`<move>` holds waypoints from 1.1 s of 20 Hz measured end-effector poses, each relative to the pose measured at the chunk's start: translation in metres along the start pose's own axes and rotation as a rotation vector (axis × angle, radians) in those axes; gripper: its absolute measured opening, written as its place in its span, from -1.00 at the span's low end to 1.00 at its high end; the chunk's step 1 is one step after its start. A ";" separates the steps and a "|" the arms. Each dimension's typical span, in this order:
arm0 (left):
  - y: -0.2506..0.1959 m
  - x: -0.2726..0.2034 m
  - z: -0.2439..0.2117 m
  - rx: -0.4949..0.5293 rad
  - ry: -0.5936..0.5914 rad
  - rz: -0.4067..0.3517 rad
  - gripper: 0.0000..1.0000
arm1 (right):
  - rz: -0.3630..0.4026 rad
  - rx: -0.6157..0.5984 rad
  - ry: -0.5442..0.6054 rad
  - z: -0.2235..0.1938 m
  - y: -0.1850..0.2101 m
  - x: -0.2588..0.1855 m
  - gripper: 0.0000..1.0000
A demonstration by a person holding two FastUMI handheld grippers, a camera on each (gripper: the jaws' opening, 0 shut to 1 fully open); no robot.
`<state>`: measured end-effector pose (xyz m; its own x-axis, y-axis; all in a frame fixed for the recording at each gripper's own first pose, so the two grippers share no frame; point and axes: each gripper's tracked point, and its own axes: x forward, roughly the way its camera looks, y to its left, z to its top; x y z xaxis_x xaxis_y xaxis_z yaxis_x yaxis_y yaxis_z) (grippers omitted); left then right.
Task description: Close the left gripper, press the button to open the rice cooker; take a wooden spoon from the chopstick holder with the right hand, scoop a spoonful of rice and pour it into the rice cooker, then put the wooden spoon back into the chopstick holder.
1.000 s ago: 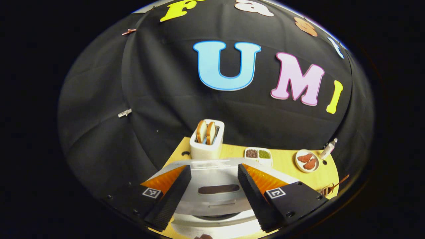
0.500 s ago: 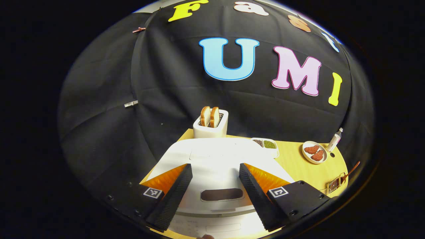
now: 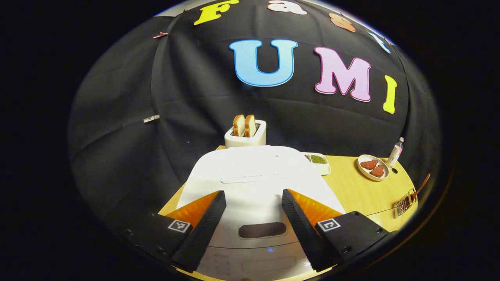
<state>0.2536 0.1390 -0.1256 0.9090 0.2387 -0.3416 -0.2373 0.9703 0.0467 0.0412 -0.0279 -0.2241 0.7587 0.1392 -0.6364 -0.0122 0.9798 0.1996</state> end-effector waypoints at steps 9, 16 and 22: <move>0.004 -0.066 0.042 0.059 -0.117 0.062 0.93 | 0.070 -0.056 -0.209 0.073 0.051 -0.023 0.98; -0.022 -0.200 0.079 0.060 -0.291 -0.012 0.93 | 0.084 -0.068 -0.378 0.133 0.083 -0.068 0.97; -0.027 -0.278 0.058 0.049 -0.327 -0.075 0.92 | 0.029 -0.100 -0.444 0.123 0.089 -0.114 0.97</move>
<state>0.0268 0.0482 0.0226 0.9870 0.1585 -0.0265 -0.1559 0.9845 0.0809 0.0336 0.0258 -0.0425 0.9626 0.1132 -0.2463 -0.0840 0.9885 0.1260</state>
